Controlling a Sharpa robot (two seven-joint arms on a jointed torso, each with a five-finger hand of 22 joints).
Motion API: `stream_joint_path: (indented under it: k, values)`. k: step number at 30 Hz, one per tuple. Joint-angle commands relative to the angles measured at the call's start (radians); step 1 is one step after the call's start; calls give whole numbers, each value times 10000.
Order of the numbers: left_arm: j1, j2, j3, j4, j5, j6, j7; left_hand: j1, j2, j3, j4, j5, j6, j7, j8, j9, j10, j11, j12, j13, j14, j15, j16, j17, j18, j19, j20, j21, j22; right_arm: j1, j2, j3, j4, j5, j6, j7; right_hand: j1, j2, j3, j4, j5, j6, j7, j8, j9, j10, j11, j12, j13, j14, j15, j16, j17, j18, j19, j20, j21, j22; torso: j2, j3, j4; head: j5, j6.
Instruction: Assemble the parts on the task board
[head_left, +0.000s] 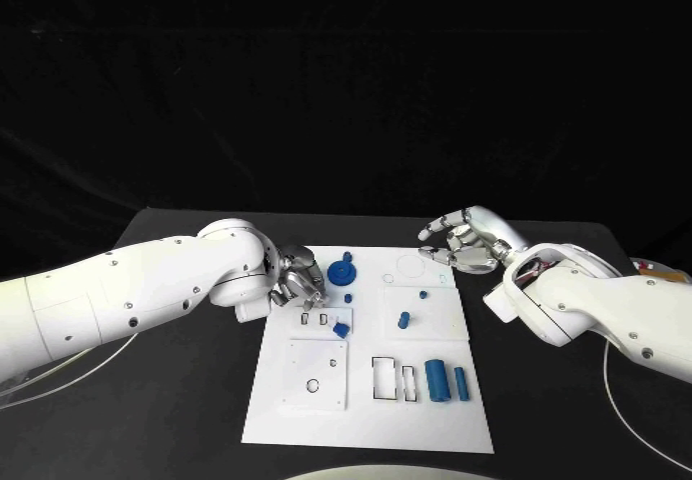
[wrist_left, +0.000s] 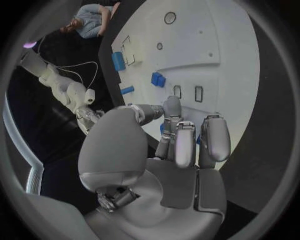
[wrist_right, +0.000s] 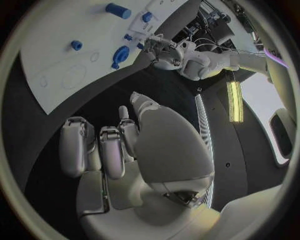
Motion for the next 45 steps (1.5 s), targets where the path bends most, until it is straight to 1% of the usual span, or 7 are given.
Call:
stream_joint_path:
  k: [1,10,17,21,23,32,45]
  values:
    - [-2,-172,20,163,637,-981,891,-359,-52,-77,47,-75,-231,86,-324,-161,-155,89,-152,-83,507,107,-78,606,-175,-44,75,-17,-86,-9,55,-5,61,-1305,920,33,160,-34,333,-152,-43,213,-45,47,-56,15,-97,74,557,841,-94,-25,1733,23,-2,-98,16,1077,-12,3,4,18,2]
    - [-16,-918,36,561,2131,-2309,2107,-764,-286,-1530,538,-95,-700,538,-1425,-886,-545,476,-304,-268,290,441,-499,-24,-6,-588,374,-453,-902,-2,398,-18,331,-4442,2166,86,175,-255,1074,-550,-102,706,-169,79,-175,179,-204,209,671,868,-182,5,1844,-24,107,-180,196,1239,1,-20,21,41,2]
    - [-80,-1395,36,851,3540,-3135,3207,-565,-132,-2526,883,-60,-955,687,-1554,-1095,-1048,642,-605,-669,-758,590,-2402,-2420,478,-2278,521,-2007,-3476,22,883,-36,390,-6174,2665,91,46,-423,1177,-647,-157,786,-242,56,-220,177,-262,195,654,867,-235,2,1836,-25,110,-221,202,1257,11,-20,27,96,-32]
    - [-115,-1579,36,963,4249,-3535,3784,-481,-40,-2661,880,-46,-1013,710,-1506,-1126,-1147,667,-630,-767,-988,621,-2820,-2913,583,-2638,551,-2432,-4089,33,1190,-55,359,-6889,2897,59,50,-507,1318,-780,-231,731,-328,-48,-294,144,-332,152,615,857,-292,-13,1797,-11,76,-264,142,1231,14,-38,42,99,-38]
    - [-135,-1682,35,1023,4583,-3759,4059,-360,21,-2761,876,-27,-1104,766,-1457,-1160,-1356,727,-736,-921,-1748,675,-4049,-4295,821,-3556,605,-3410,-5496,42,1409,-72,318,-7331,3065,47,132,-524,1465,-912,-225,715,-396,-109,-337,113,-389,118,587,851,-338,-23,1770,0,51,-302,100,1211,13,-36,34,112,-48]
    - [-170,-1919,34,1199,5348,-4382,4885,-193,86,-2825,875,-18,-1160,787,-1370,-1194,-1427,748,-743,-1060,-1940,699,-4491,-4776,893,-3747,636,-3878,-6025,59,2400,-193,-103,-8674,3456,133,-75,-700,3267,-2228,-429,625,-707,-591,-596,40,-834,16,528,873,-695,-28,1831,13,1,-712,39,1287,29,-39,25,124,-77]
    - [-171,-1968,36,1362,5851,-4893,5702,-116,97,-2853,866,-16,-1191,796,-1339,-1212,-1468,757,-746,-1117,-1968,707,-4579,-4870,907,-3767,645,-4015,-6163,49,3443,-425,-800,-9985,3817,510,-313,-724,4025,-3235,-910,78,-1073,-898,-620,-19,-1062,-36,497,919,-880,30,2026,49,-106,-886,-81,1328,104,-81,108,94,-141]
